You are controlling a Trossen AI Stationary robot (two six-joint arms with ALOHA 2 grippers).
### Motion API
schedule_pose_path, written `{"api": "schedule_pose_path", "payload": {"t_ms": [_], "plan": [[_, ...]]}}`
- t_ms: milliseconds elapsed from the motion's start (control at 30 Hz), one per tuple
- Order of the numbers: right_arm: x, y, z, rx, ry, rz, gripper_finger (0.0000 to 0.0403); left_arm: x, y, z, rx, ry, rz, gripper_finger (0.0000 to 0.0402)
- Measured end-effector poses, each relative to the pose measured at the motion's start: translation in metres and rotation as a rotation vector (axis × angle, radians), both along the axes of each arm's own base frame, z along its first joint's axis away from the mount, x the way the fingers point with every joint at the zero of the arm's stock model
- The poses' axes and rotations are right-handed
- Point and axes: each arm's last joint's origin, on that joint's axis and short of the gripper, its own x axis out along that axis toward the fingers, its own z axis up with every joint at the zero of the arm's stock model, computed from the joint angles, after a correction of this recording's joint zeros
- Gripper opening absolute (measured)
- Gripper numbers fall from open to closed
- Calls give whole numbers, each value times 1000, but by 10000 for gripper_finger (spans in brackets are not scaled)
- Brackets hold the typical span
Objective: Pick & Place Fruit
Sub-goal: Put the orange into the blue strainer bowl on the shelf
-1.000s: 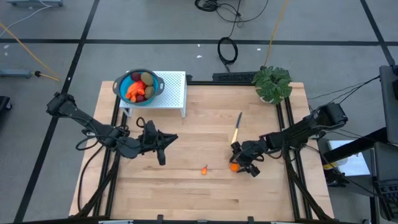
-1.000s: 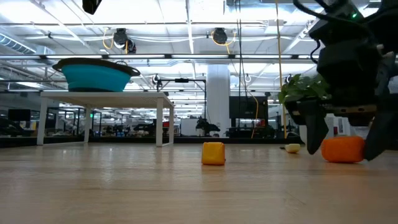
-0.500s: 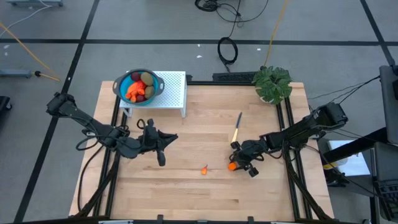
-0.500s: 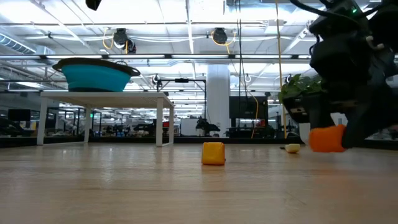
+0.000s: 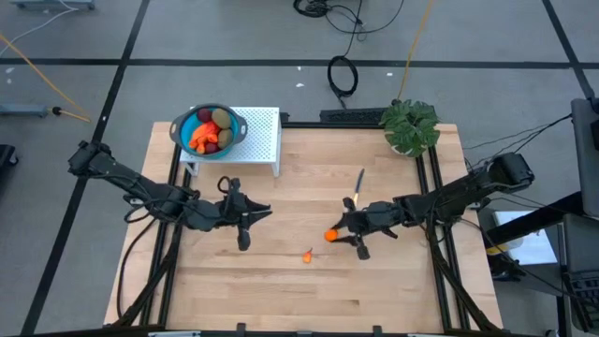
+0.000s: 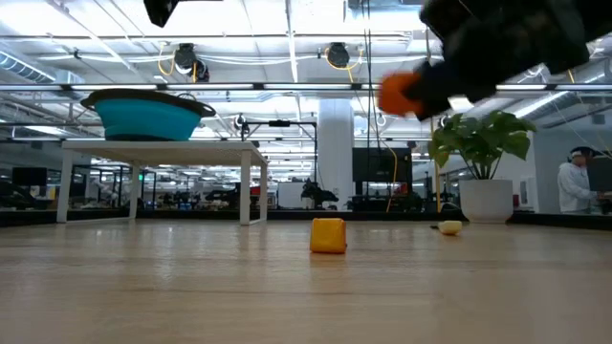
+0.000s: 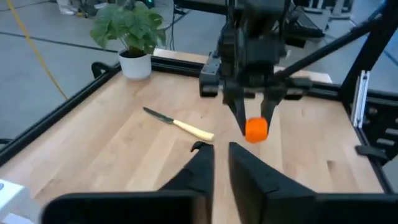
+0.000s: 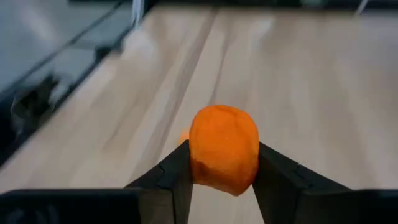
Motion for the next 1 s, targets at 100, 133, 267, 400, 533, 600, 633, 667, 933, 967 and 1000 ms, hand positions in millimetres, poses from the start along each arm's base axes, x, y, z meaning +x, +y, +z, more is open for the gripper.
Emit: {"api": "schedule_pose_path", "payload": {"t_ms": [100,133,267,400,533,600,633,667,933,967,1000], "plan": [[11,1,20,-19,-77,-65,129,2,4,0,1,5,-4,85],[15,1,28,-36,-109,-87,129,3,6,0,-4,7,-5,100],[27,0,56,-171,-210,-186,128,6,13,0,-64,2,-6,163],[36,-2,82,-319,-272,-283,128,10,23,0,-186,-18,22,222],[44,-4,95,-464,-289,-355,128,14,32,4,-290,-61,29,265],[49,-4,99,-522,-283,-374,128,16,36,7,-326,-95,31,279],[51,-4,102,-546,-291,-381,128,17,38,8,-344,-114,38,285],[54,-4,105,-569,-294,-388,128,18,40,10,-358,-134,46,289],[82,2,118,-694,-302,-405,128,22,58,17,-488,-237,102,302],[84,2,120,-703,-305,-404,128,23,60,17,-504,-240,103,302],[87,3,121,-712,-305,-402,128,23,61,17,-515,-243,111,301]]}}
